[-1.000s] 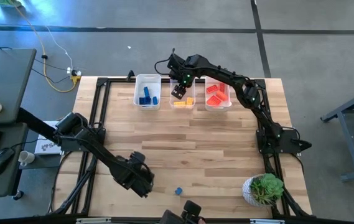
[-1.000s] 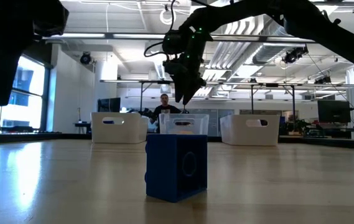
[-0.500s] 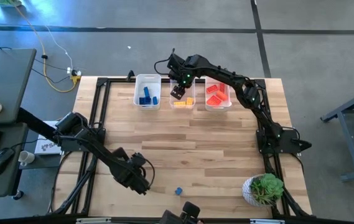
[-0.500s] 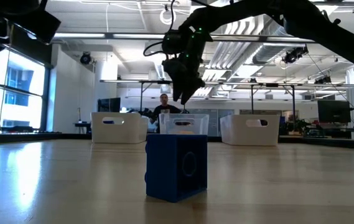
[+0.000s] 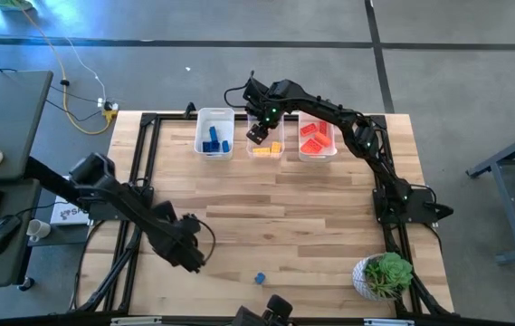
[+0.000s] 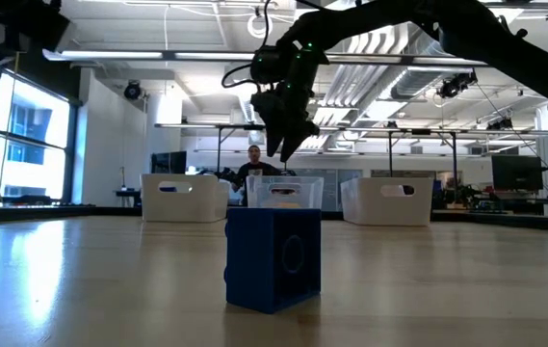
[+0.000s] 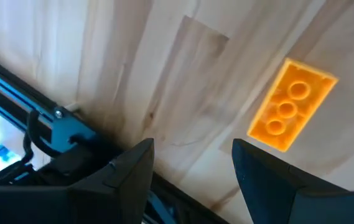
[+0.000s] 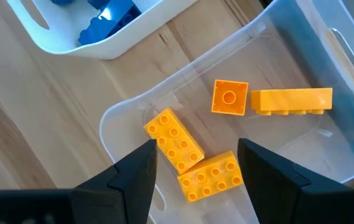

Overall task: Sort & place blocks by color
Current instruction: Put the yellow game piece into the transparent bin

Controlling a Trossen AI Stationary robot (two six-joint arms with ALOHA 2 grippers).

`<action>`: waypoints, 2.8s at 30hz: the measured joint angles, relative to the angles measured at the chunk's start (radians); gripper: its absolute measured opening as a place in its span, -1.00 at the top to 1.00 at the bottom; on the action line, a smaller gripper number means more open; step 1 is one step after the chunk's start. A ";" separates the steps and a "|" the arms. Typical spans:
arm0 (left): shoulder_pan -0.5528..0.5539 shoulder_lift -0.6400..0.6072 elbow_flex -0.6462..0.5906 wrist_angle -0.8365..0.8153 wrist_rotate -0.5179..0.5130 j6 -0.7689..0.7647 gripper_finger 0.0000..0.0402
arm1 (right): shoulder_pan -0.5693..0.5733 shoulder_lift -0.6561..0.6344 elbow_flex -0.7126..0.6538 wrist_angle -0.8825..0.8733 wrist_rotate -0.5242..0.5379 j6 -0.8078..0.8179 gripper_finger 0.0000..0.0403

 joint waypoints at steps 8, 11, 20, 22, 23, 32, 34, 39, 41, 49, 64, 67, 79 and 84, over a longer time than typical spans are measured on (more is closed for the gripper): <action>-0.003 -0.243 -0.120 0.126 -0.014 0.005 -0.02 | 0.004 0.000 0.000 0.000 -0.027 0.023 -0.04; -0.013 -0.303 -0.152 0.194 -0.018 0.051 -0.02 | 0.004 0.000 0.000 0.002 -0.044 0.036 -0.04; -0.121 -0.374 -0.267 0.472 -0.104 0.261 -0.02 | 0.004 0.000 0.000 0.002 -0.041 0.043 -0.04; -0.146 -0.374 -0.291 0.493 -0.123 0.262 -0.02 | 0.004 0.000 0.000 0.002 -0.041 0.043 -0.04; -0.156 -0.374 -0.305 0.500 -0.126 0.258 -0.02 | 0.004 0.000 0.000 0.002 -0.041 0.043 -0.04; -0.181 -0.372 -0.422 0.658 -0.050 0.201 -0.02 | 0.004 0.000 0.000 0.002 -0.040 0.043 -0.04; -0.181 -0.365 -0.422 0.667 -0.056 0.201 -0.02 | 0.004 0.000 0.000 0.002 -0.040 0.043 -0.04; -0.166 -0.329 -0.422 0.664 -0.056 0.204 -0.02 | 0.004 0.000 0.000 0.003 -0.040 0.043 -0.04; -0.158 -0.312 -0.422 0.664 -0.054 0.208 -0.02 | 0.004 0.000 0.000 0.004 -0.040 0.042 -0.04; -0.138 -0.257 -0.422 0.663 -0.025 0.209 -0.02 | 0.004 0.000 0.000 0.007 -0.040 0.040 -0.04; -0.077 -0.165 -0.422 0.668 0.026 0.236 -0.02 | 0.004 0.000 0.000 0.013 -0.040 0.041 -0.04; -0.064 -0.150 -0.422 0.672 0.028 0.238 -0.02 | 0.003 0.000 0.000 0.013 -0.040 0.040 -0.04; -0.019 -0.120 -0.422 0.718 0.063 0.326 0.25 | 0.003 0.000 0.001 0.007 -0.106 0.043 -0.04; -0.014 -0.123 -0.421 0.719 0.072 0.333 0.47 | 0.003 0.000 0.004 -0.020 -0.192 0.068 -0.04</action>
